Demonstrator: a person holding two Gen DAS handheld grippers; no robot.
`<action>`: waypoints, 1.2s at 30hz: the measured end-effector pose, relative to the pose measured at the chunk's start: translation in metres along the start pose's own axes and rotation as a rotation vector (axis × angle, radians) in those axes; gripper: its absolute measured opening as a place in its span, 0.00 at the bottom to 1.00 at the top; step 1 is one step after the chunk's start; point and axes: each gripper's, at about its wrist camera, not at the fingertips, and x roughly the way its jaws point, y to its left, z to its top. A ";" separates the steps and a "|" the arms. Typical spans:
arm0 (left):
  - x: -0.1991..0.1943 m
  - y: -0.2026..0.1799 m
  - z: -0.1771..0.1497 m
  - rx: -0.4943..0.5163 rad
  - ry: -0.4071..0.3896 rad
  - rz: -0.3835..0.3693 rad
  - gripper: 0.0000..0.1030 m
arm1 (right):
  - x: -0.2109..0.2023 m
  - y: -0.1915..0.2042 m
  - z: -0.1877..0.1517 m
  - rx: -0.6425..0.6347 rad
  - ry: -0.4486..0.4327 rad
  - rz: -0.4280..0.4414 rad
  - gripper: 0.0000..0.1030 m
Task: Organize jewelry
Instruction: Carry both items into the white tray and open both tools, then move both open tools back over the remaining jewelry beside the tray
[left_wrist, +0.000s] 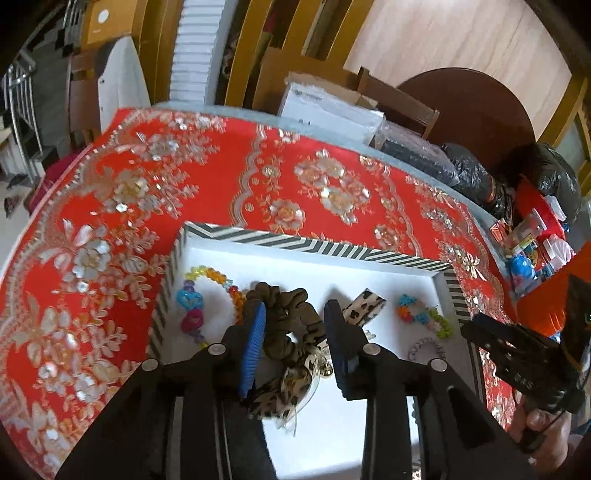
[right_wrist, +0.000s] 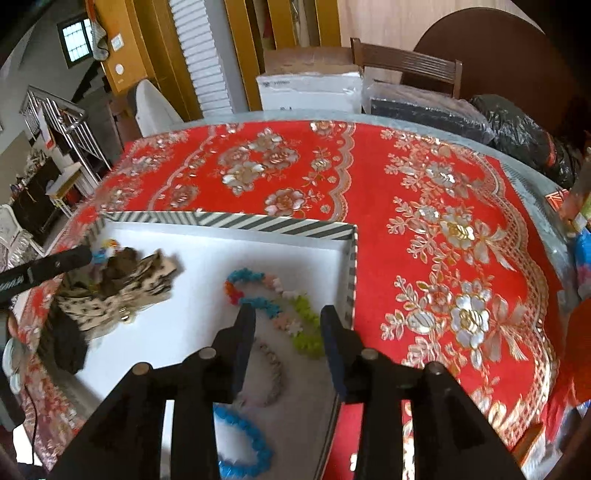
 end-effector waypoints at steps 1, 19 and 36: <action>-0.004 -0.002 -0.001 0.007 -0.002 0.001 0.28 | -0.010 0.003 -0.004 -0.003 -0.010 -0.001 0.40; -0.089 -0.038 -0.079 0.144 -0.102 0.116 0.28 | -0.113 0.052 -0.095 -0.037 -0.175 -0.018 0.59; -0.129 -0.018 -0.138 0.111 -0.094 0.150 0.28 | -0.153 0.082 -0.134 -0.069 -0.228 0.011 0.64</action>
